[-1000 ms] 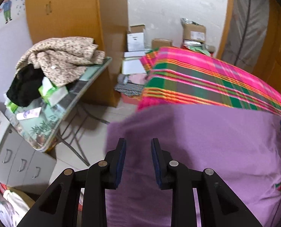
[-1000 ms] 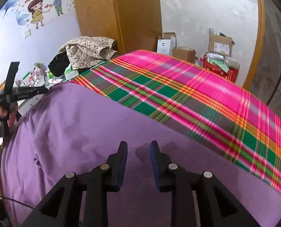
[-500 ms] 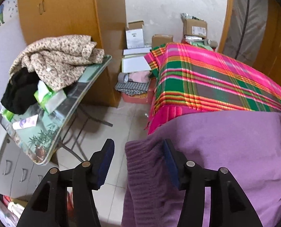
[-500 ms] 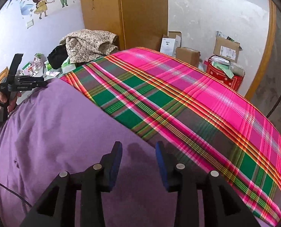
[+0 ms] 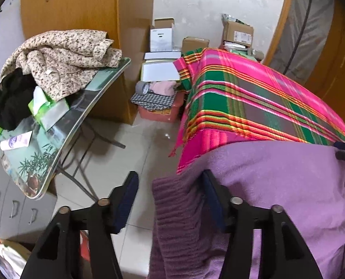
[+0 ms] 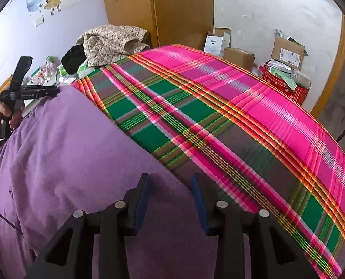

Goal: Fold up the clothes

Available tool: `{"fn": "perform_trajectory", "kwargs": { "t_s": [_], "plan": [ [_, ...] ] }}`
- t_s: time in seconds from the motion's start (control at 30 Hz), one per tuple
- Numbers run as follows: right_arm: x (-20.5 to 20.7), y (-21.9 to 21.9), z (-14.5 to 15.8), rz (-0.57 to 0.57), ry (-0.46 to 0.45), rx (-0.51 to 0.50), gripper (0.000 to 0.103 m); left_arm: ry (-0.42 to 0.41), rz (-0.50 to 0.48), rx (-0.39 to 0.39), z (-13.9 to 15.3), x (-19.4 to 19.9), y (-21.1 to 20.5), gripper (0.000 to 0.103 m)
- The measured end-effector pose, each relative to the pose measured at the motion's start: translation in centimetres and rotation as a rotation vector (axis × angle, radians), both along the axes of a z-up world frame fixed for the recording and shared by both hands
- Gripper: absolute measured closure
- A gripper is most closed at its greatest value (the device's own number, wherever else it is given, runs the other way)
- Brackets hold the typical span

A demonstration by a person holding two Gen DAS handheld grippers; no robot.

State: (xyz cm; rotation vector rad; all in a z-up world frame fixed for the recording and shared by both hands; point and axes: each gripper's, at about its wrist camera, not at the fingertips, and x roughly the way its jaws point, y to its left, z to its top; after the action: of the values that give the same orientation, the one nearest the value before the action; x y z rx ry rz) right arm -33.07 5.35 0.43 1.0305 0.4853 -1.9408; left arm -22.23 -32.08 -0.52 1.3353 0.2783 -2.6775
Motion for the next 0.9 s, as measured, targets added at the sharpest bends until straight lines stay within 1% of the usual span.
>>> {"fn": "perform_trajectory", "kwargs": {
  "t_s": [0.03,0.1,0.13,0.2,0.3,0.33,0.37,0.4,0.53,0.67,0.9],
  "plan": [
    [0.2,-0.2,0.1,0.010,0.000,0.004,0.091,0.001,-0.006,-0.019,0.1,0.0,0.4,0.068],
    [0.9,-0.6,0.2,0.023,0.030,0.028,0.097,-0.001,-0.018,-0.072,0.3,-0.1,1.3,0.072],
    [1.2,-0.9,0.2,0.029,0.050,0.044,0.098,-0.002,-0.021,-0.103,0.3,-0.2,1.7,0.073],
    [1.6,-1.1,0.4,0.024,0.069,0.061,0.099,-0.002,-0.018,-0.127,0.4,-0.2,1.9,0.076],
    [2.1,-0.6,1.3,0.009,0.091,0.041,0.099,0.013,-0.009,-0.135,0.8,0.2,1.8,0.078],
    [2.3,-0.3,1.8,0.004,0.099,0.030,0.099,0.025,-0.006,-0.136,1.0,0.5,1.8,0.089],
    [2.7,-0.1,2.3,0.001,0.109,0.021,0.099,0.035,-0.002,-0.137,1.4,0.7,1.8,0.095],
    [3.0,0.1,2.8,0.001,0.118,0.016,0.099,0.046,0.001,-0.137,1.7,0.9,1.8,0.097],
    [4.8,0.7,5.1,-0.001,0.160,-0.011,0.099,0.106,0.001,-0.150,3.9,2.3,2.3,0.100],
    [7.1,1.7,7.5,-0.005,0.197,-0.051,0.099,0.163,0.001,-0.162,6.0,4.2,2.9,0.100],
    [13.2,4.8,11.7,0.003,0.265,-0.124,0.099,0.305,0.020,-0.142,10.3,10.5,4.3,0.100]
  ]
}}
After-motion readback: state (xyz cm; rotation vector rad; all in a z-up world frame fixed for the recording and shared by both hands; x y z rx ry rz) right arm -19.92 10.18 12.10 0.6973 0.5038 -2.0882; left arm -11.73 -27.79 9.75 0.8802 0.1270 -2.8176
